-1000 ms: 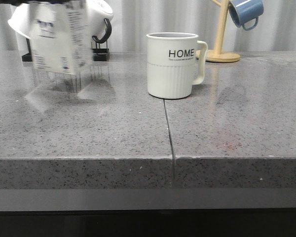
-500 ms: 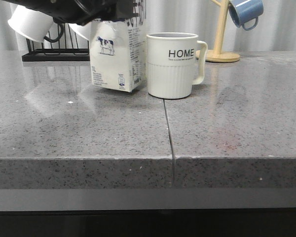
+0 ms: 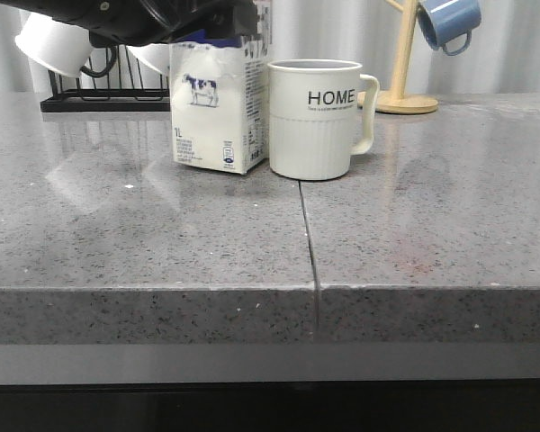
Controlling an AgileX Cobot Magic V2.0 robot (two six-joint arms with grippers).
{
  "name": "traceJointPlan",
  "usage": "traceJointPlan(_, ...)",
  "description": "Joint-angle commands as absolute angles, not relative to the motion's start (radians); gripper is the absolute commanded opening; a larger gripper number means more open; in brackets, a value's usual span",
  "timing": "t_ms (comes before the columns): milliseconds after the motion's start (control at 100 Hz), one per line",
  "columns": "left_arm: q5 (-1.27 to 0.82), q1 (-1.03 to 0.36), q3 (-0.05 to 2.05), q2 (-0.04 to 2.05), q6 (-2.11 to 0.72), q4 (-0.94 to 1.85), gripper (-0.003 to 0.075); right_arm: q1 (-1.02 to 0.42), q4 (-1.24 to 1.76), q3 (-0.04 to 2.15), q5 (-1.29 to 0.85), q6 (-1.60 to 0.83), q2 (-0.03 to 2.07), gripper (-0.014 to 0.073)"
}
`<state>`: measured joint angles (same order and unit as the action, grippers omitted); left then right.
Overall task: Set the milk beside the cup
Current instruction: 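Carry the milk carton with the left gripper beside the HOME mug, then open the left gripper and lift it away from the carton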
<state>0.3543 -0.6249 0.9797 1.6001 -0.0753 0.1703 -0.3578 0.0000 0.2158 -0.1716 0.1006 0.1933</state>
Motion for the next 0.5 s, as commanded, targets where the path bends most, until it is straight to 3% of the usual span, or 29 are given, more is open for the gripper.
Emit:
traceJointPlan(0, 0.429, -0.634, 1.012, 1.564, -0.067, 0.172, 0.0672, -0.360, 0.000, 0.241, -0.099, 0.096, 0.200, -0.0066)
traceJointPlan(430, 0.415, -0.634, 0.858, 1.409, -0.097, 0.167, 0.0657, -0.360, 0.000, 0.241, -0.099, 0.096, 0.200, -0.0066)
traceJointPlan(490, 0.398, -0.634, 0.832, 1.365, -0.115, 0.167, 0.0622, -0.360, 0.000, 0.241, -0.099, 0.096, 0.200, -0.0066)
